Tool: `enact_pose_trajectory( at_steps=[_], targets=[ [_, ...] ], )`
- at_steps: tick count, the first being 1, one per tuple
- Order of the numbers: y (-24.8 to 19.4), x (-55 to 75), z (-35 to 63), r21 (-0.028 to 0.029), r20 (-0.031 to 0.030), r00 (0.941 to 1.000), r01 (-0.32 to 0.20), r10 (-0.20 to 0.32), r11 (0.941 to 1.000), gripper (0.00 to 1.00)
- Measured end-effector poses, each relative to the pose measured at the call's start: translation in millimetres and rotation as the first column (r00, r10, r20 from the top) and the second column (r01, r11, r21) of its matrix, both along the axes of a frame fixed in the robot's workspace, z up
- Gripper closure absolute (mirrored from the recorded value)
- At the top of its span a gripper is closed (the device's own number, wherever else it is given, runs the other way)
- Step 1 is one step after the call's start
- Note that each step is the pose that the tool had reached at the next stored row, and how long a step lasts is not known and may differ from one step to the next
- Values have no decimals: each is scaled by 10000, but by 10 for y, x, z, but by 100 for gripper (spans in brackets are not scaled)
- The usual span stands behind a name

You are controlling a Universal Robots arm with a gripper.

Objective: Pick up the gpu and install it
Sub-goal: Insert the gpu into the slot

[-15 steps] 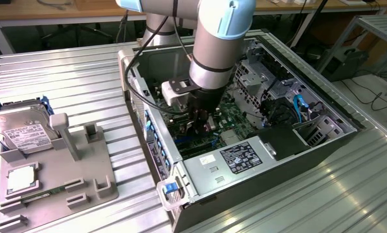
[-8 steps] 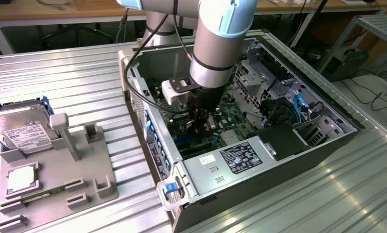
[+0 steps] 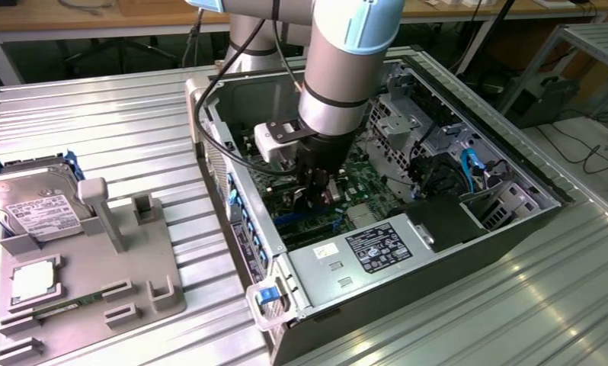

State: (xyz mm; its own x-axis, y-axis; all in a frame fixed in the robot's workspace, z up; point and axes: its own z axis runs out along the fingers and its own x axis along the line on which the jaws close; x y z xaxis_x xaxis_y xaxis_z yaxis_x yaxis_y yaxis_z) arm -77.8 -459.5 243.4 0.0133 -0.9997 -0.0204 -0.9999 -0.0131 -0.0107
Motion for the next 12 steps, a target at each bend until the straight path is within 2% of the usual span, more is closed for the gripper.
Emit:
enact_pose_trajectory(
  at_steps=[7, 12],
  targets=[
    [1, 0, -22, 3, 0, 10000, -1, 1, 10000, 72],
    [0, 0, -79, -1, -51, 10000, 0, 0, 10000, 72]
  ],
)
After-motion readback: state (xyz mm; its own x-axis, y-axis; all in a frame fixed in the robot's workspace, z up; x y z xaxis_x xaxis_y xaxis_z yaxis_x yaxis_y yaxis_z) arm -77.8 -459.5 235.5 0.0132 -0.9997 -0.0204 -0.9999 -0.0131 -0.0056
